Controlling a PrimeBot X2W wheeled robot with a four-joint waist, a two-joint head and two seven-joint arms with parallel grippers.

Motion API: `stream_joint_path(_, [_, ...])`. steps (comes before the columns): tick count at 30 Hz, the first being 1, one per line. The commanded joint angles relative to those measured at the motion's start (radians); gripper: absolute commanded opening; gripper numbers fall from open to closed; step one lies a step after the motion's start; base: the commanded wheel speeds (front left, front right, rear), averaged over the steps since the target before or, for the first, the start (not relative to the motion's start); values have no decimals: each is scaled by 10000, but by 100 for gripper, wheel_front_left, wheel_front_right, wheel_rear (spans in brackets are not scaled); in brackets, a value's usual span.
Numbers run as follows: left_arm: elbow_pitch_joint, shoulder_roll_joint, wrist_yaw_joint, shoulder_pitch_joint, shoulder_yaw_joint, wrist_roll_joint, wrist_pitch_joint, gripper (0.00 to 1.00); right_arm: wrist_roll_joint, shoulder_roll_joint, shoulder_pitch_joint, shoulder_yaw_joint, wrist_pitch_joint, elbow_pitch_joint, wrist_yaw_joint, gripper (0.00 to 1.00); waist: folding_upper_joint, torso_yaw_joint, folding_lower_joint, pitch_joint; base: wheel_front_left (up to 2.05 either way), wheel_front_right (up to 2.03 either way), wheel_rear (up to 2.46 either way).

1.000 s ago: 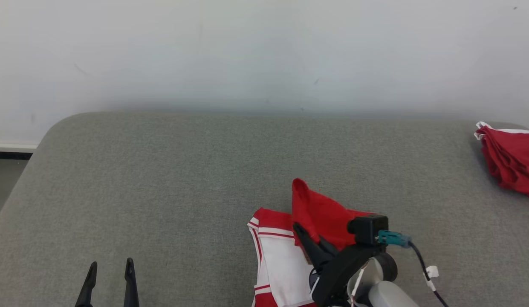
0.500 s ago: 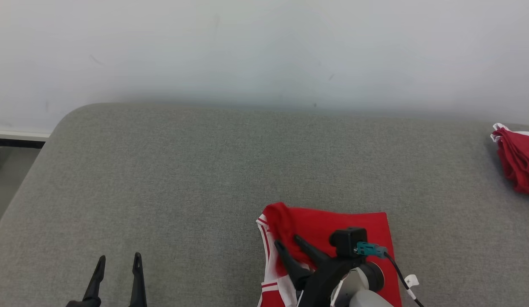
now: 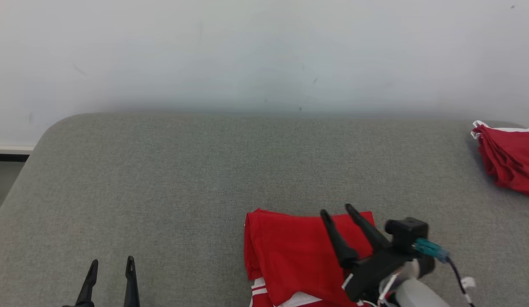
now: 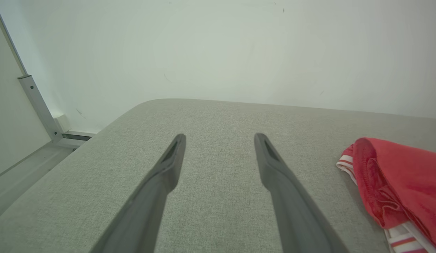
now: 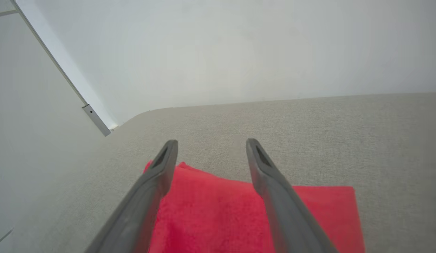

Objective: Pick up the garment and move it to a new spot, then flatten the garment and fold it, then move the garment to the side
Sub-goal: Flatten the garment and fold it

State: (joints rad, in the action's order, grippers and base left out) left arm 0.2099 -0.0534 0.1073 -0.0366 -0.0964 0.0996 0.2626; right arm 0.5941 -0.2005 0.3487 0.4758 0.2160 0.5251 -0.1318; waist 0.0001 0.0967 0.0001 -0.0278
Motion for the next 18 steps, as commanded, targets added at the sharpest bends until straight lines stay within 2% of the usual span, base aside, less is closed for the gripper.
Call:
stream_joint_path(1, [-40,20,46,-95,-28,-46,28,100,-113,-87,-215,-64,45,-127,24,100,-1,-36,-1,-23,0,0,0])
stream_joint_path(5, [-55,25,37,-130,-63,-52,28,100,-281,-541,-996,-491,-92,-901,24,100,-1,-82,-1,-38,0,0,0])
stream_joint_path(9, [-103,29,46,-194,-51,-69,28,100,-587,-619,-1617,-926,-79,-1514,24,100,-1,-88,-1,-33,0,0,0])
stream_joint_path(18, [-95,29,60,-228,-8,-70,28,100,-1877,12,-2699,-2580,398,-2597,24,100,-1,-86,-1,-51,0,0,0])
